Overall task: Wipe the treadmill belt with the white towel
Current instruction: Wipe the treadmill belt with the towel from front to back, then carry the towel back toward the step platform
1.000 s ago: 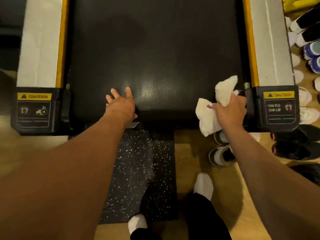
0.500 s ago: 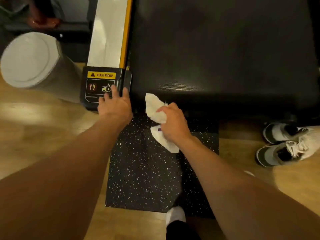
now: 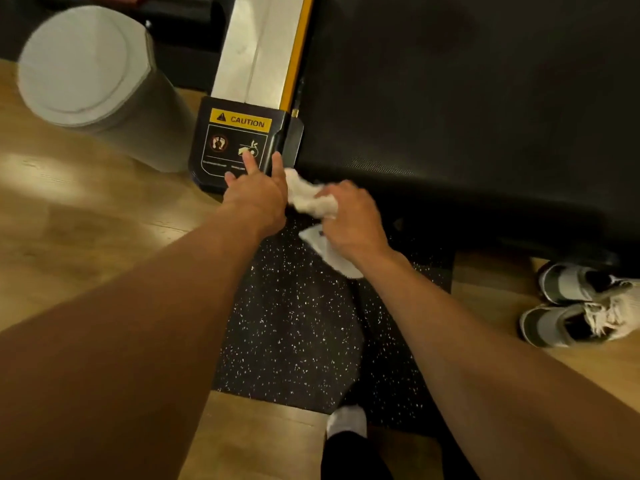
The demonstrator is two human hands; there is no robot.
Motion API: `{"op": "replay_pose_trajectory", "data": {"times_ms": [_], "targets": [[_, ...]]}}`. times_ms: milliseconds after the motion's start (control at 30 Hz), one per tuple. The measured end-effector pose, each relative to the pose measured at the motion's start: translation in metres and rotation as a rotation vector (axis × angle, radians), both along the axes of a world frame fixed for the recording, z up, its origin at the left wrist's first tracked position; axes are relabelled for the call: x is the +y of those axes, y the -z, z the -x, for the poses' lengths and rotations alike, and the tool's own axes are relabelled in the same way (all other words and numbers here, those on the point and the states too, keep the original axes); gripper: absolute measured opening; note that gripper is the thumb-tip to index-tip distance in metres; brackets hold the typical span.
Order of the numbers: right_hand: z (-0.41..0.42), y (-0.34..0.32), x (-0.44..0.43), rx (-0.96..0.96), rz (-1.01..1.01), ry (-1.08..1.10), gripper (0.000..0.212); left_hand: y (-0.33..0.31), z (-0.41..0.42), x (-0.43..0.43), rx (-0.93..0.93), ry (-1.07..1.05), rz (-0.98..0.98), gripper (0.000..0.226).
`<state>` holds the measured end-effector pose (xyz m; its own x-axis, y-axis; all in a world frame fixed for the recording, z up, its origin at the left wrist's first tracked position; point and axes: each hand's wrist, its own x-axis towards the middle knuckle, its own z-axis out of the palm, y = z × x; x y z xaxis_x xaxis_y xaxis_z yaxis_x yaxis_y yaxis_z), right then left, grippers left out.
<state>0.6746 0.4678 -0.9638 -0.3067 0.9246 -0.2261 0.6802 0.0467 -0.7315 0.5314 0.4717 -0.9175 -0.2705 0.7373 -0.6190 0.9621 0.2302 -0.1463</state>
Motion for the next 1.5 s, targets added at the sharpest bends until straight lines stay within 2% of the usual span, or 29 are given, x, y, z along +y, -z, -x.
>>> {"op": "replay_pose_trajectory", "data": {"times_ms": [100,167,233,267,300,333,433,500,600,700,800,867,933,1000,1067,1133,1200,1267,1333,1433,1500], "targets": [[-0.008,-0.019,0.02,0.017,-0.316,0.21,0.033,-0.001,-0.003,0.001,0.04,0.038,0.01,0.093],[-0.013,-0.015,0.025,-0.159,-0.311,0.079,0.037,-0.002,-0.005,0.0,0.063,0.064,0.027,0.092],[-0.015,-0.008,0.01,-0.298,0.005,-0.225,0.033,-0.002,0.0,0.004,0.035,0.049,0.056,0.091],[-0.018,-0.006,-0.002,-0.27,0.211,-0.309,0.028,-0.005,0.003,0.007,-0.001,0.029,0.082,0.091],[-0.022,-0.009,-0.012,-0.188,0.353,-0.302,0.025,-0.009,0.007,0.008,-0.045,0.002,0.113,0.088],[-0.028,-0.016,-0.02,-0.095,0.407,-0.234,0.024,-0.014,0.012,0.008,-0.105,-0.028,0.13,0.085],[-0.05,-0.054,-0.021,0.049,0.407,-0.12,0.02,-0.043,0.007,-0.007,-0.401,-0.288,0.102,0.061],[-0.058,-0.091,-0.013,0.13,0.432,-0.154,0.017,-0.067,-0.012,-0.031,-0.591,-0.522,0.124,0.051],[-0.066,-0.152,-0.004,0.139,0.444,-0.259,0.024,-0.103,-0.049,-0.062,-0.866,-0.927,0.143,0.045],[-0.072,-0.214,-0.007,0.074,0.335,-0.356,0.031,-0.157,-0.075,-0.077,-1.046,-1.167,-0.019,0.027],[-0.07,-0.284,-0.018,0.024,0.217,-0.391,0.036,-0.235,-0.086,-0.092,-1.156,-1.267,-0.155,0.031],[-0.065,-0.337,-0.028,0.015,0.211,-0.373,0.033,-0.297,-0.085,-0.109,-1.246,-1.298,-0.201,0.039],[-0.056,-0.389,-0.037,-0.005,0.217,-0.351,0.03,-0.363,-0.082,-0.132,-1.323,-1.215,-0.172,0.041],[-0.042,-0.443,-0.053,-0.004,0.26,-0.346,0.037,-0.425,-0.077,-0.162,-1.263,-1.113,-0.176,0.039],[-0.026,-0.494,-0.076,-0.007,0.243,-0.435,0.044,-0.477,-0.067,-0.193,-1.167,-1.065,-0.225,0.033],[-0.016,-0.534,-0.107,-0.068,0.005,-0.643,0.048,-0.515,-0.057,-0.227,-1.053,-1.055,-0.325,0.02],[-0.011,-0.569,-0.136,-0.143,-0.35,-0.797,0.049,-0.544,-0.045,-0.262,-0.95,-1.069,-0.462,0.025],[-0.004,-0.601,-0.161,-0.186,-0.533,-0.837,0.055,-0.567,-0.035,-0.302,-0.879,-1.102,-0.602,0.03],[0.008,-0.635,-0.19,-0.172,-0.463,-0.842,0.062,-0.59,-0.029,-0.345,-0.814,-1.108,-0.737,0.025],[0.026,-0.678,-0.243,0.046,-0.321,-0.96,0.052,-0.622,-0.025,-0.417,-0.731,-1.106,-0.902,0.025],[0.034,-0.699,-0.288,0.158,-0.275,-1.061,0.054,-0.644,-0.024,-0.471,-0.593,-1.055,-0.942,0.028]]}}
